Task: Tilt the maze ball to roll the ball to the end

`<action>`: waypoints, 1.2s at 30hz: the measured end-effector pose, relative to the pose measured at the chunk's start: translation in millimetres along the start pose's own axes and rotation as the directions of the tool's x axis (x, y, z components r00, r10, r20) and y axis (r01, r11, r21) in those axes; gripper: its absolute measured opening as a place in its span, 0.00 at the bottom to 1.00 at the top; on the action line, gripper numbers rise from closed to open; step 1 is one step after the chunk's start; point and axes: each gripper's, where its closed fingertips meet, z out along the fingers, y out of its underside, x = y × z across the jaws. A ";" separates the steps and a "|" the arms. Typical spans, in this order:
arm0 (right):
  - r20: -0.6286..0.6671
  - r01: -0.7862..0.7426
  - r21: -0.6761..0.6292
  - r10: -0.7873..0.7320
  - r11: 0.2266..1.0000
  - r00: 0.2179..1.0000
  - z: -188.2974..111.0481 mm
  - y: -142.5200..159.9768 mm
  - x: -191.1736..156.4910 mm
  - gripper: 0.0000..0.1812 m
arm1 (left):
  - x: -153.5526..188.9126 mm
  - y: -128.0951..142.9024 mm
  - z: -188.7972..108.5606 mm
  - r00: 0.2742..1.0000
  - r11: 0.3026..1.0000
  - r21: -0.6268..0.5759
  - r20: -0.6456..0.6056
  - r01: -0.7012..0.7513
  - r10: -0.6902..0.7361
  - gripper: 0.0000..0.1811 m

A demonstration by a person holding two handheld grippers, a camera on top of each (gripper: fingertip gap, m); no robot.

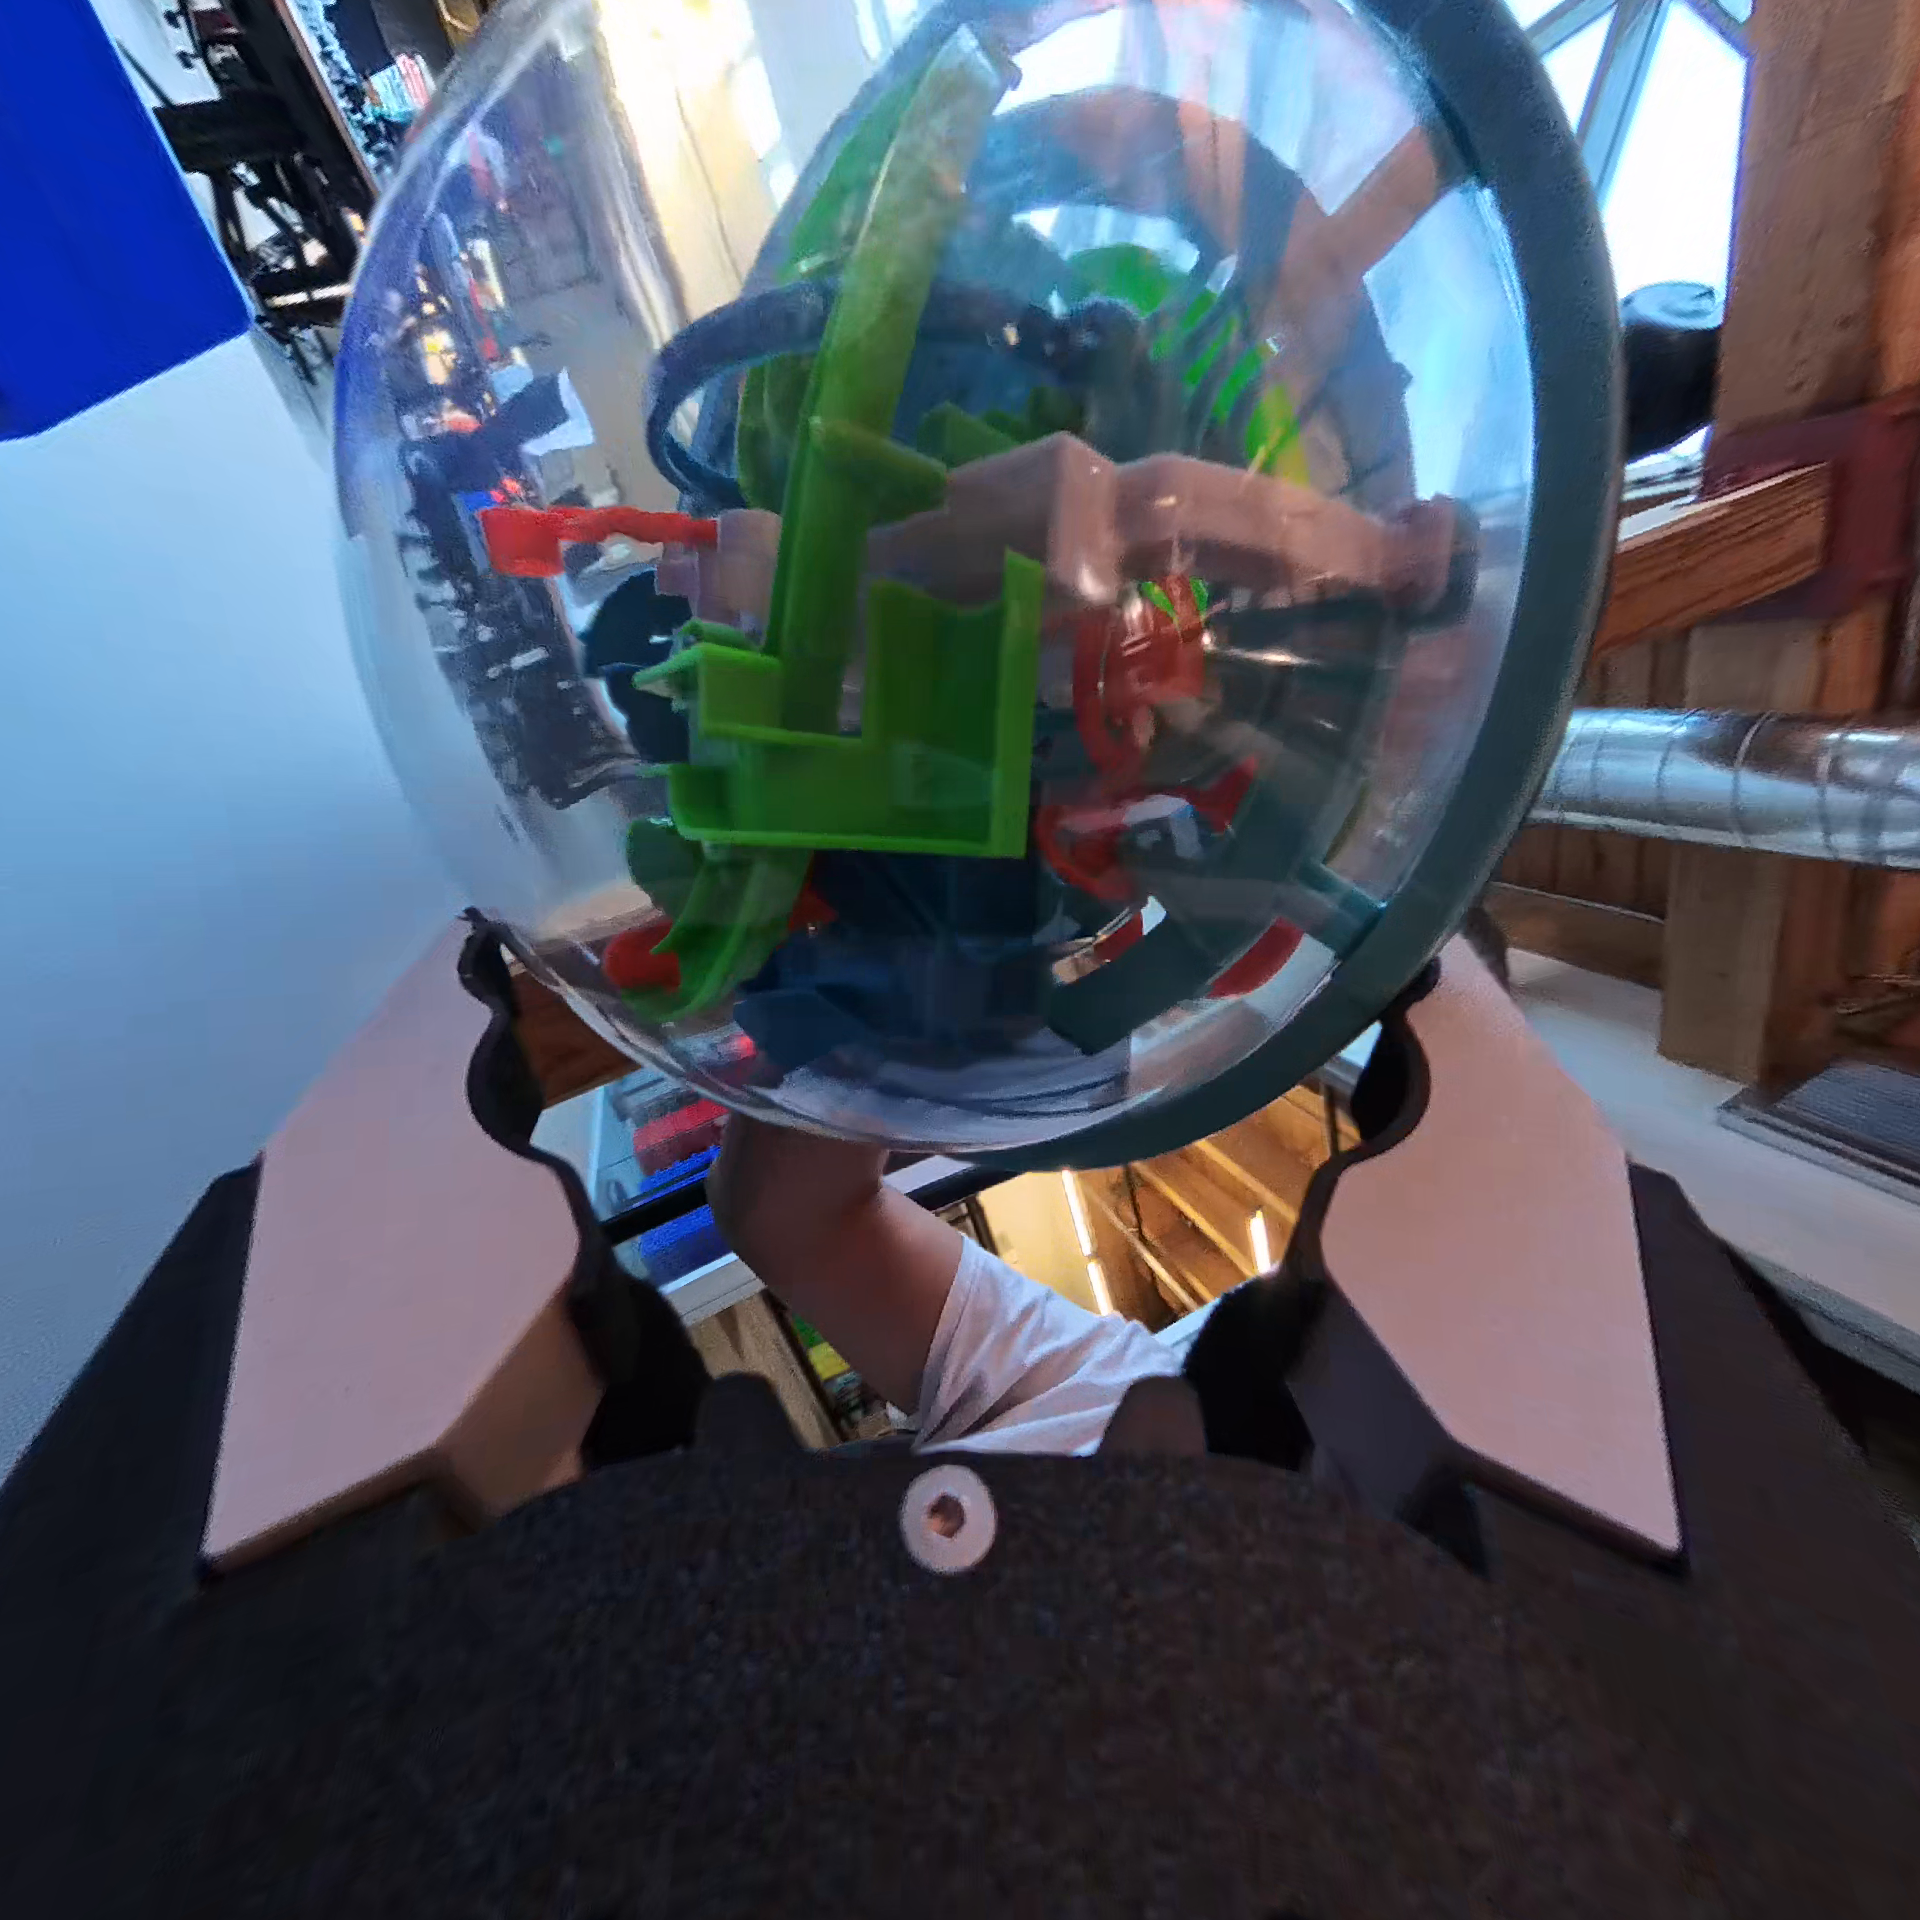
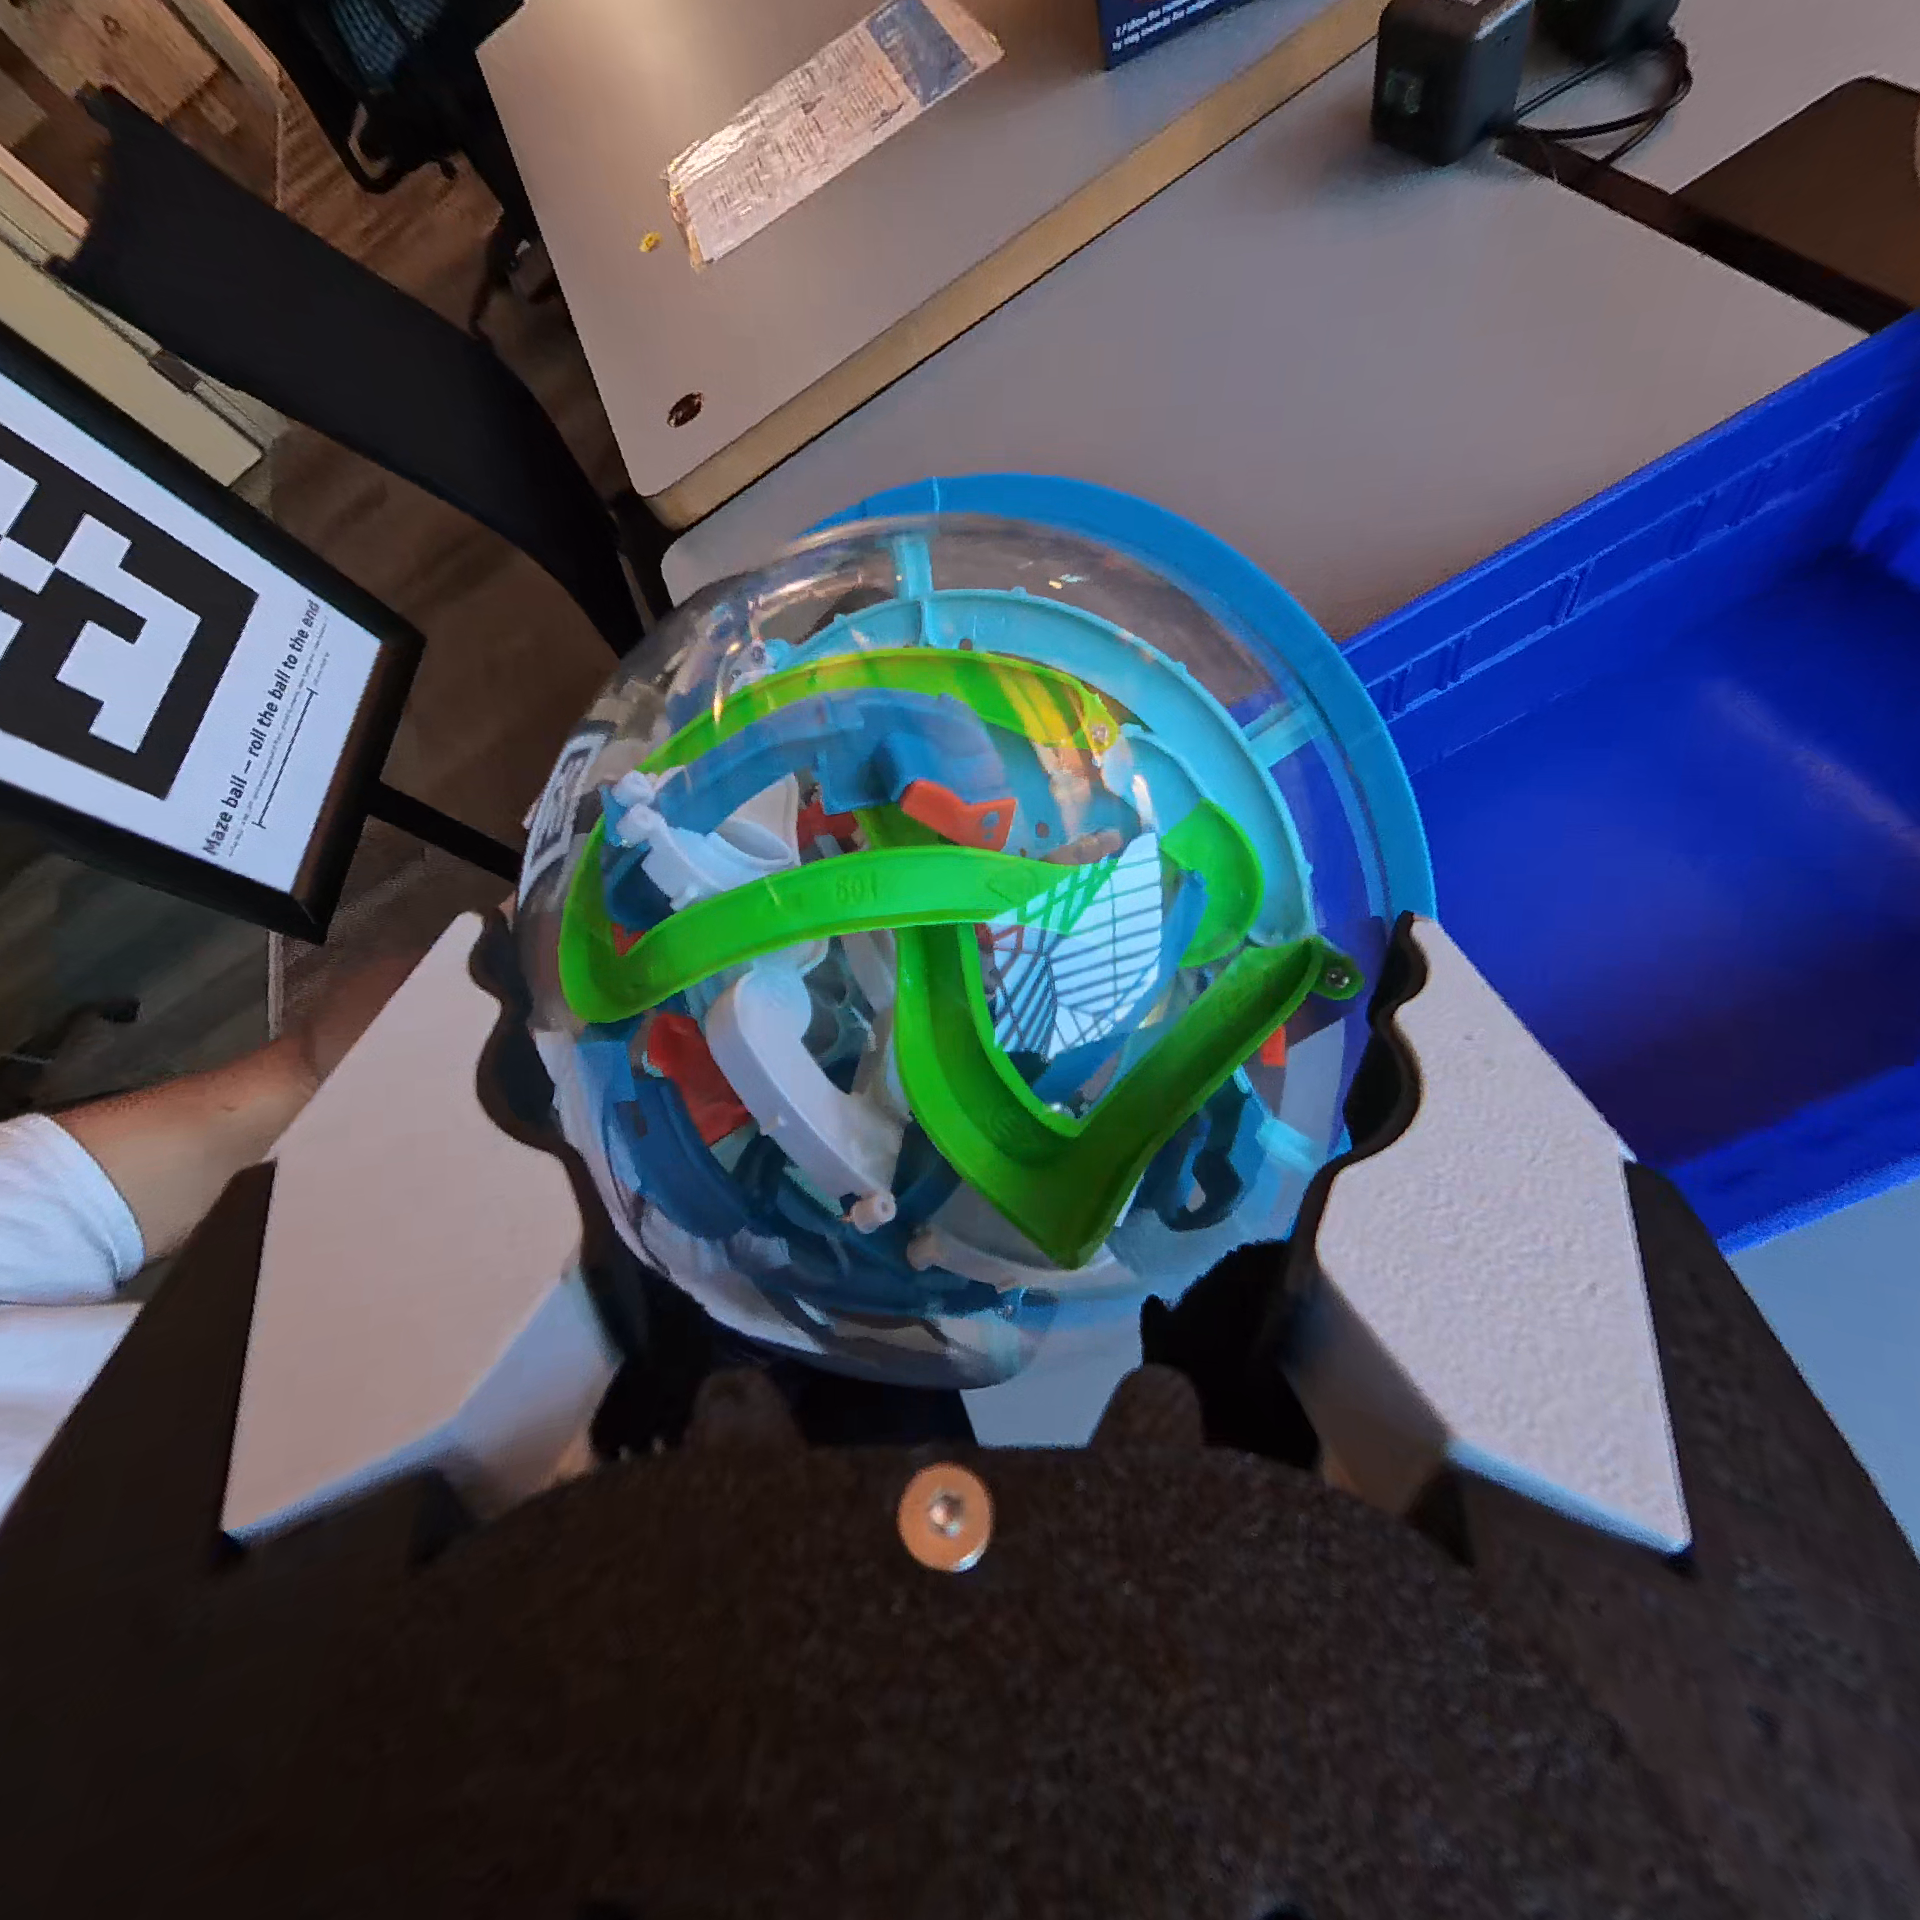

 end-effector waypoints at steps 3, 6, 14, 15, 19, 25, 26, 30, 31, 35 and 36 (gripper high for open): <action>-0.019 -0.033 -0.031 0.032 0.999 0.999 5.9 -8.7 -1.8 0.85 | 6.4 -0.1 -2.4 0.996 0.998 0.000 -0.066 0.056 -0.056 0.86; -0.047 -0.047 -0.078 0.043 0.996 0.998 11.0 -14.9 -2.7 0.85 | 10.3 -1.9 -4.4 0.988 0.996 0.002 -0.127 0.086 -0.085 0.86; -0.080 -0.015 -0.061 0.010 0.998 0.997 15.2 -29.2 -11.6 0.85 | 22.3 -8.8 -10.8 0.986 0.998 0.013 -0.157 0.066 -0.063 0.86; -0.082 -0.013 -0.060 0.009 0.998 0.997 15.4 -30.0 -12.4 0.85 | 23.3 -9.1 -11.3 0.986 0.998 0.014 -0.157 0.065 -0.062 0.86; -0.065 -0.024 -0.044 0.021 0.999 0.998 15.3 -31.2 -14.7 0.85 | 26.5 -7.1 -12.1 0.988 0.997 0.013 -0.137 0.071 -0.069 0.86; 0.030 -0.060 0.025 0.059 0.998 0.998 16.6 -19.8 -11.3 0.85 | 19.3 -2.3 -15.2 0.998 0.997 0.029 -0.001 0.066 -0.066 0.86; 0.039 -0.067 0.035 0.066 0.997 0.997 16.8 -17.3 -9.7 0.85 | 16.9 -1.4 -15.1 0.998 0.997 0.029 0.013 0.069 -0.069 0.86; 0.064 -0.096 0.063 0.092 0.993 0.994 13.4 -5.3 -3.3 0.85 | 6.7 6.1 -11.3 0.995 0.997 0.002 0.053 0.080 -0.080 0.86; 0.076 -0.103 0.065 0.098 0.993 0.992 11.6 0.6 -2.2 0.85 | 3.1 10.1 -10.3 0.994 0.997 -0.014 0.077 0.078 -0.076 0.86; 0.152 -0.200 0.137 0.179 0.970 0.972 9.8 36.0 6.5 0.85 | -22.8 39.5 -9.8 0.973 0.993 -0.104 0.228 0.059 -0.034 0.86; 0.174 -0.240 0.159 0.212 0.958 0.962 10.9 44.9 10.6 0.85 | -30.6 48.6 -9.2 0.966 0.989 -0.128 0.256 0.071 -0.036 0.85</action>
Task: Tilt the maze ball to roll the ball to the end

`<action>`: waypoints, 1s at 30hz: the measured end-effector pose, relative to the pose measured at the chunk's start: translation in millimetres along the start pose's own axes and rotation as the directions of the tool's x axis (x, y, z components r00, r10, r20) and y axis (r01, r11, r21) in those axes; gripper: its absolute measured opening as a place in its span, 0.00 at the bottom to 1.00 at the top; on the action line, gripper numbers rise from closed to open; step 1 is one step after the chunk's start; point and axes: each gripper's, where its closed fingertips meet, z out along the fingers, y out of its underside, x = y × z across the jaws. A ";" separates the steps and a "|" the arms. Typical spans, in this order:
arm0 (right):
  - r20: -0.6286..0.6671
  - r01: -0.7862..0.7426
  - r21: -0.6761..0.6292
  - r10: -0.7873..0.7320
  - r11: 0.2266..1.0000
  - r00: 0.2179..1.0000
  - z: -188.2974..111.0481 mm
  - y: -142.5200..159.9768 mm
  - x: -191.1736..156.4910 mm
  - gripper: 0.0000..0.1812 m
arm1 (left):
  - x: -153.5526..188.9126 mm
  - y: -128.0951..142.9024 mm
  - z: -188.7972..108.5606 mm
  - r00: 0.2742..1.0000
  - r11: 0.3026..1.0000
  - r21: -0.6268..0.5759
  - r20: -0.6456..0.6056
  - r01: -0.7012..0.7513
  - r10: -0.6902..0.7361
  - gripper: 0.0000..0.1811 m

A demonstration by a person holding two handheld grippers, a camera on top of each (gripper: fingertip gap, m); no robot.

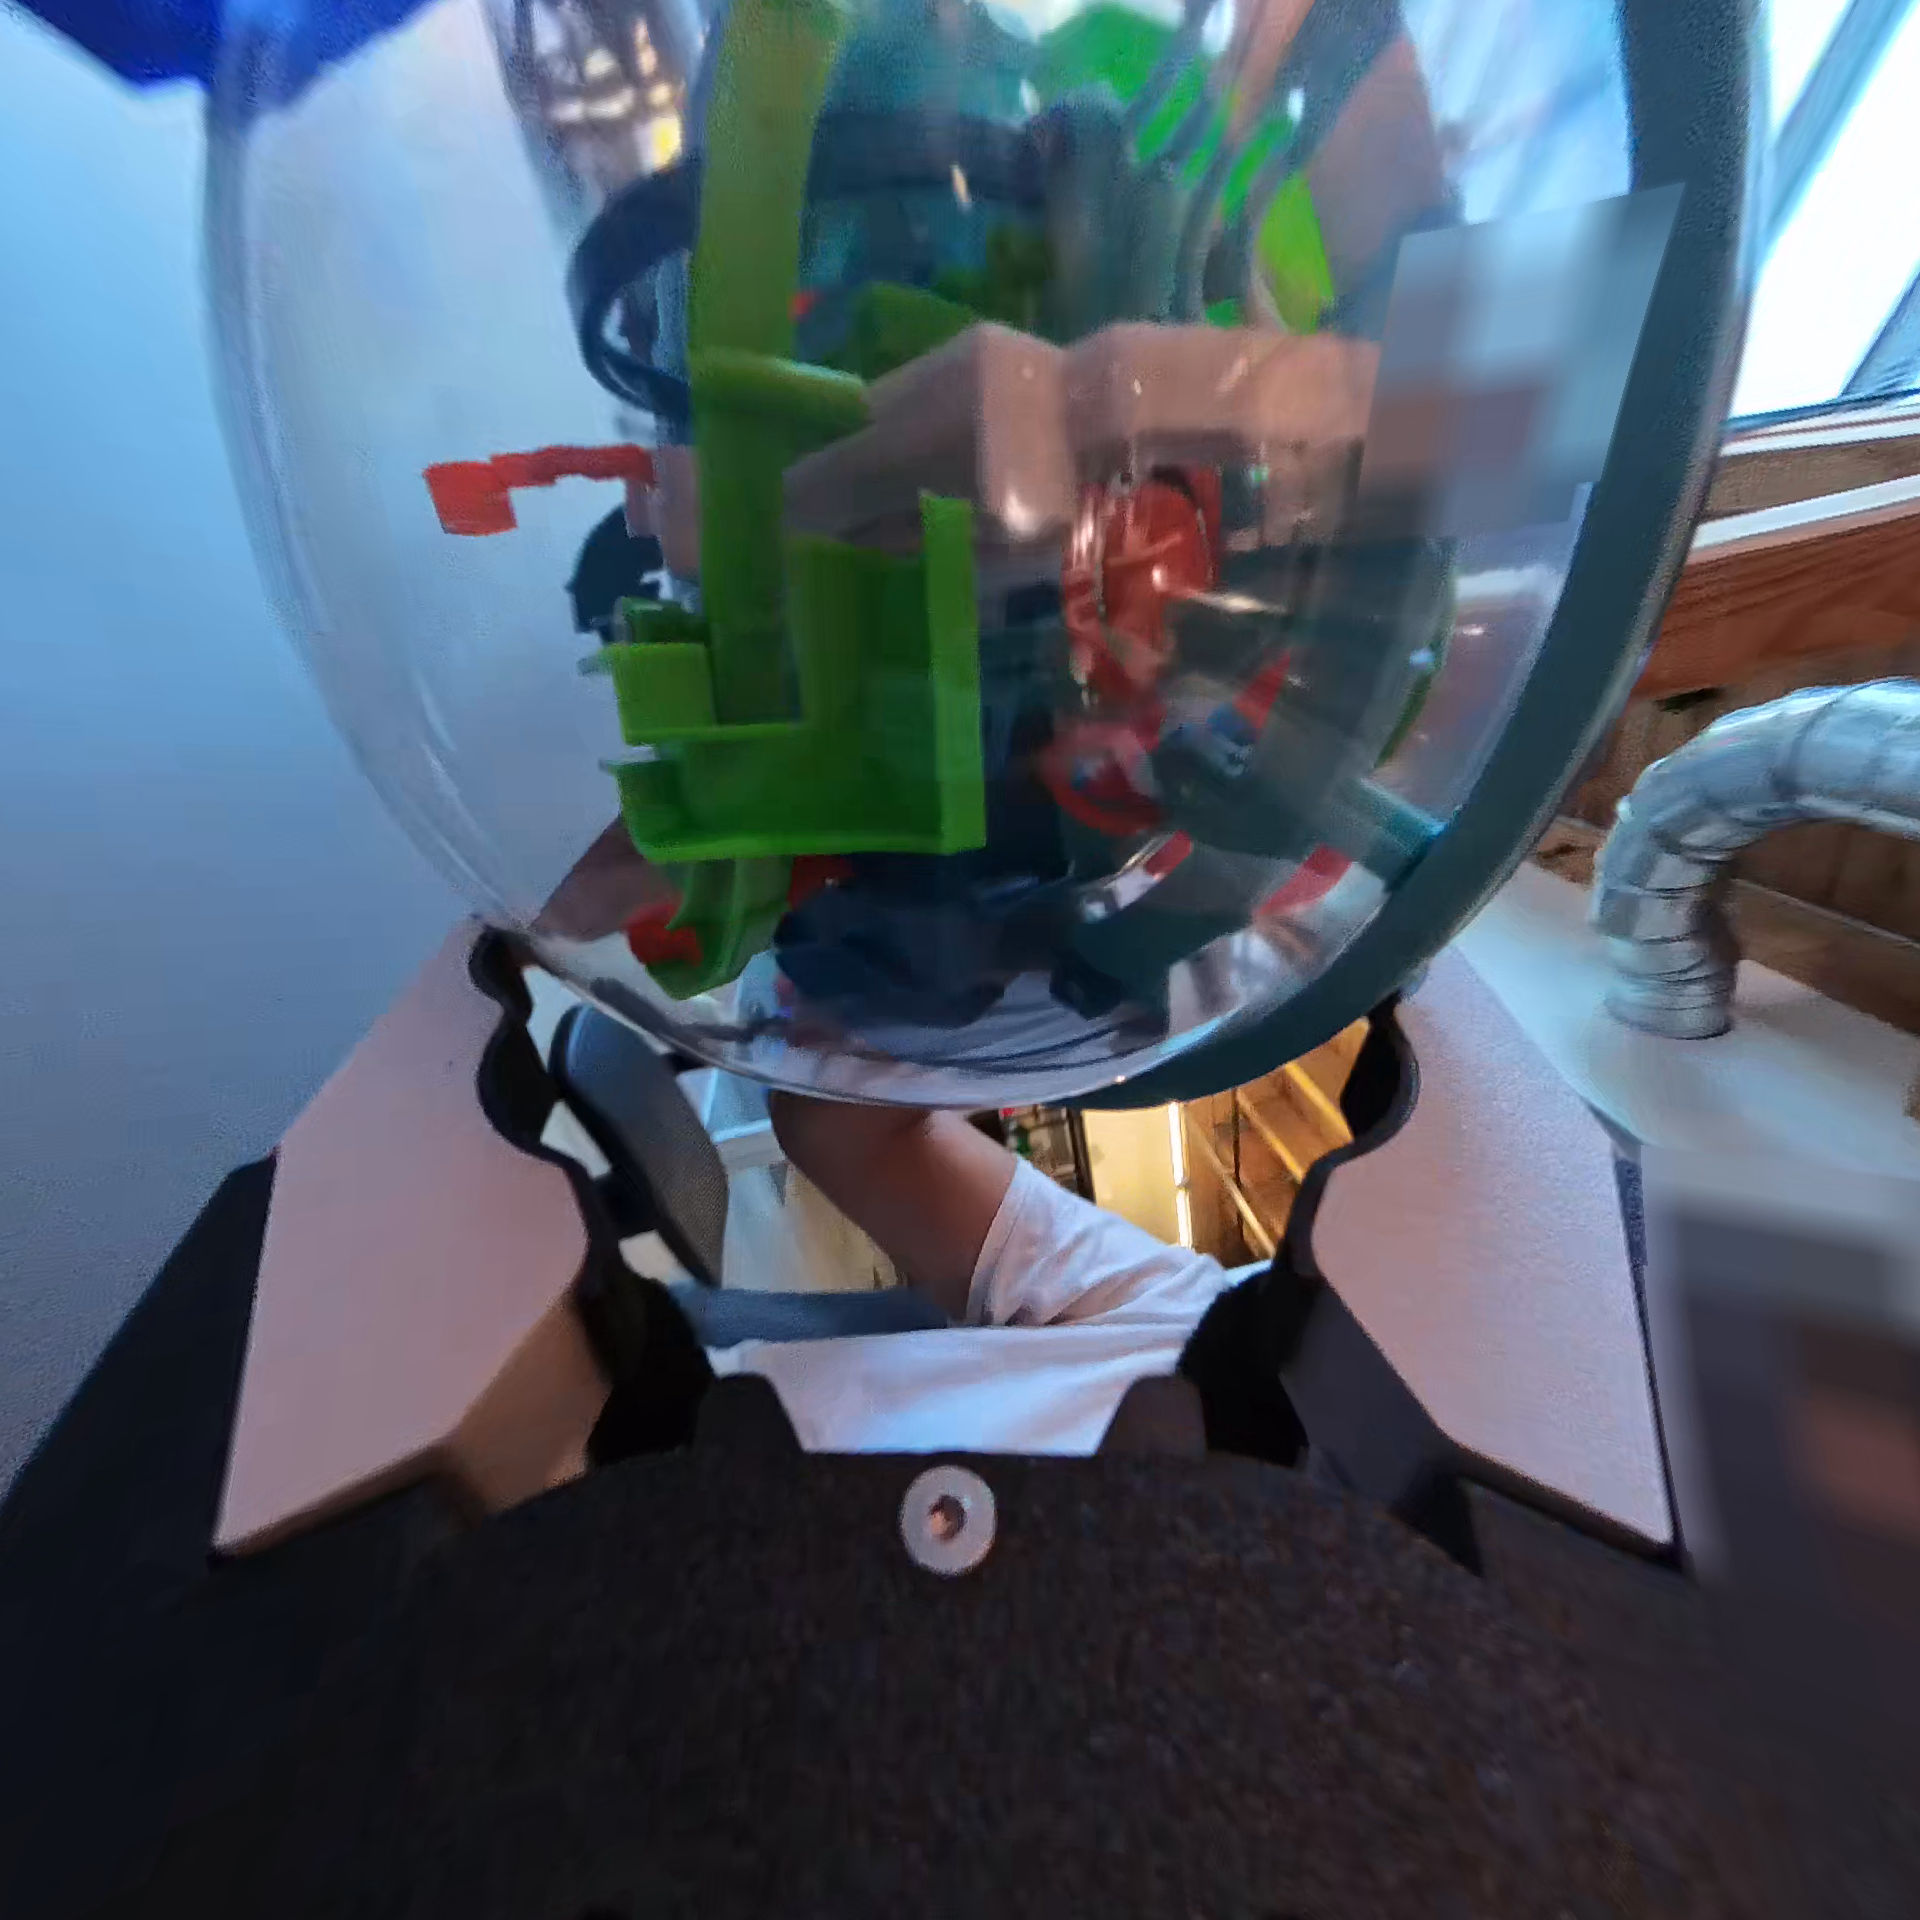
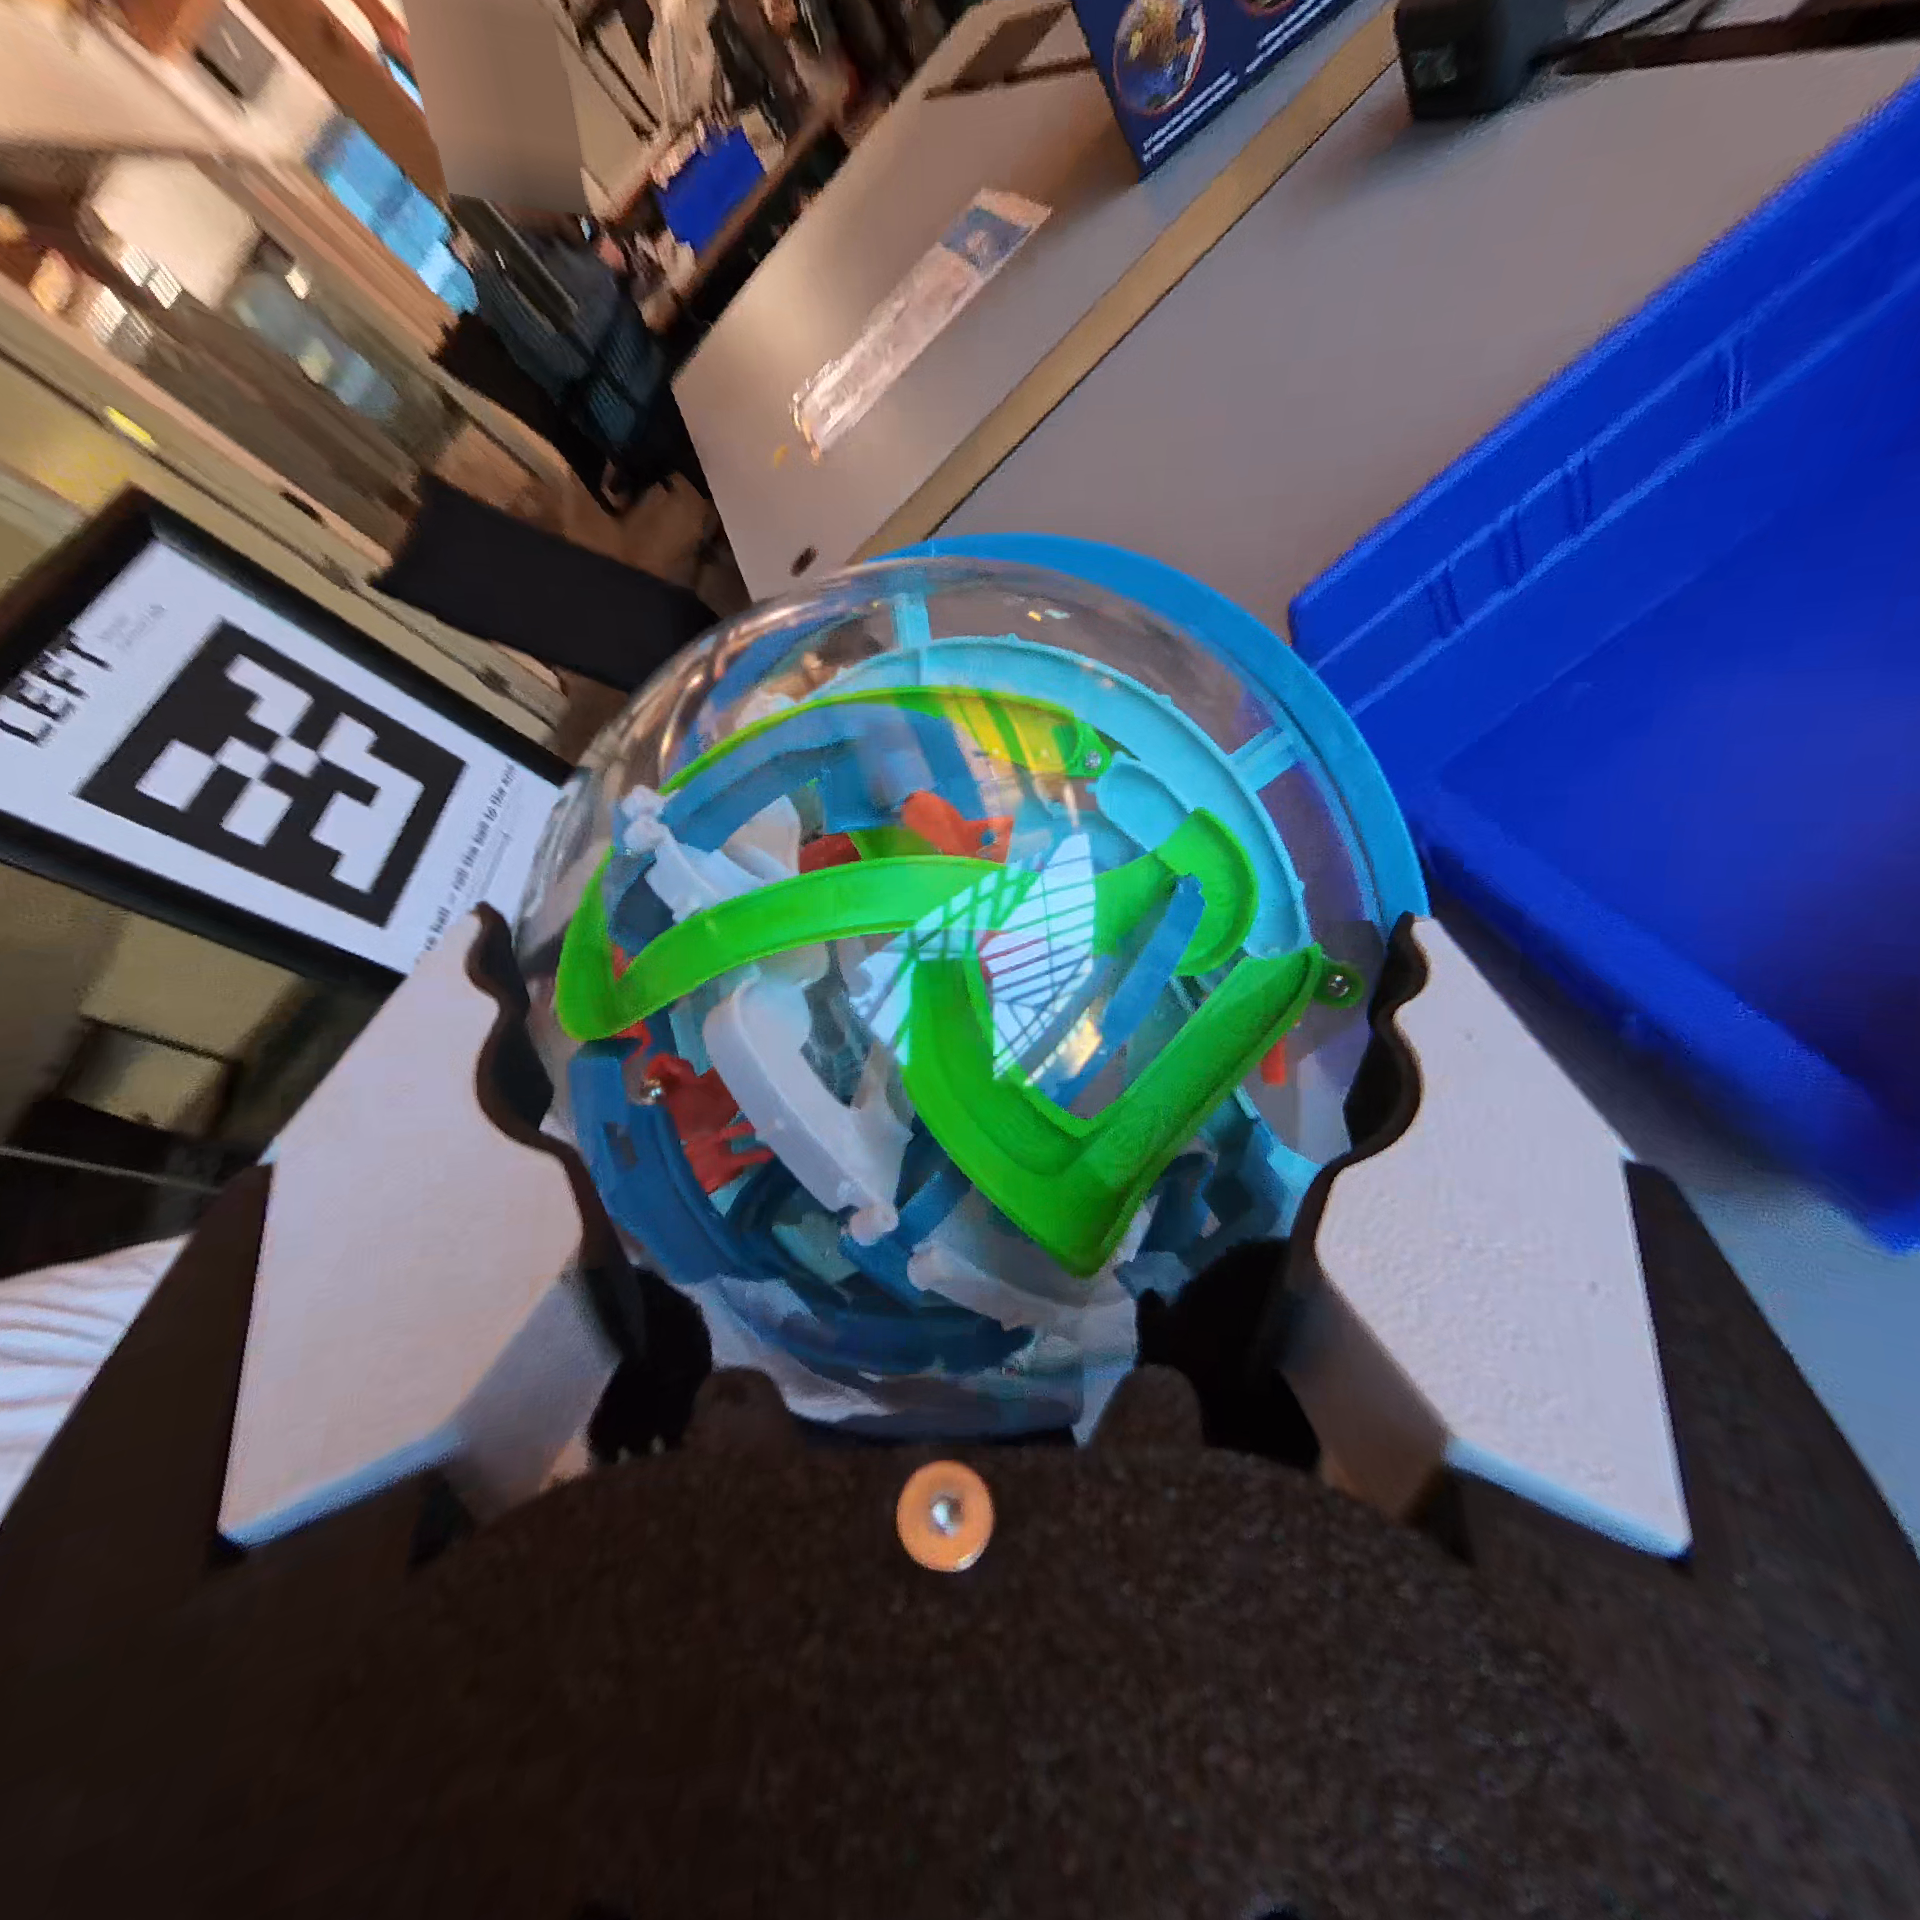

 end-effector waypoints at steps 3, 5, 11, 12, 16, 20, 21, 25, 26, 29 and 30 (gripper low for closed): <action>0.036 -0.073 0.054 0.071 0.996 0.997 -1.8 21.2 15.8 0.85 | -21.0 26.1 15.4 0.998 0.996 -0.089 0.056 0.026 -0.021 0.86; 0.049 -0.106 0.048 0.103 0.993 0.993 -2.2 33.8 22.7 0.85 | -32.0 41.1 24.7 0.997 0.991 -0.126 0.073 0.049 -0.040 0.86; 0.073 -0.154 -0.042 0.156 0.987 0.985 -2.5 55.4 33.7 0.83 | -47.9 63.4 33.8 0.994 0.986 -0.154 0.094 0.064 -0.050 0.84; 0.075 -0.150 -0.047 0.153 0.988 0.985 -2.1 56.7 36.9 0.81 | -50.4 65.8 33.7 0.993 0.985 -0.159 0.104 0.064 -0.048 0.84; 0.133 -0.132 -0.038 0.136 0.990 0.982 -1.2 58.1 44.3 0.80 | -53.4 69.8 31.6 0.994 0.986 -0.160 0.108 0.048 -0.031 0.80; 0.213 -0.117 -0.015 0.117 0.993 0.970 -1.7 59.7 43.6 0.81 | -53.6 75.0 32.3 0.993 0.983 -0.184 0.120 0.012 0.010 0.78; 0.219 -0.122 -0.014 0.122 0.992 0.968 -2.3 59.9 44.6 0.81 | -53.6 75.3 31.8 0.992 0.983 -0.184 0.122 0.002 0.021 0.77; 0.235 -0.134 -0.014 0.134 0.991 0.963 -2.4 59.9 46.3 0.81 | -51.8 77.0 22.4 0.987 0.979 -0.193 0.134 -0.060 0.087 0.73; 0.236 -0.132 -0.019 0.133 0.991 0.963 -2.0 60.1 46.0 0.81 | -51.0 77.3 17.8 0.984 0.978 -0.191 0.144 -0.081 0.109 0.71; 0.232 -0.122 -0.028 0.125 0.992 0.965 1.7 58.7 44.5 0.81 | -43.4 82.6 -2.8 0.971 0.971 -0.194 0.167 -0.137 0.171 0.71; 0.230 -0.118 -0.033 0.123 0.992 0.965 3.6 58.2 43.6 0.81 | -40.5 83.1 -12.8 0.963 0.968 -0.191 0.184 -0.162 0.197 0.71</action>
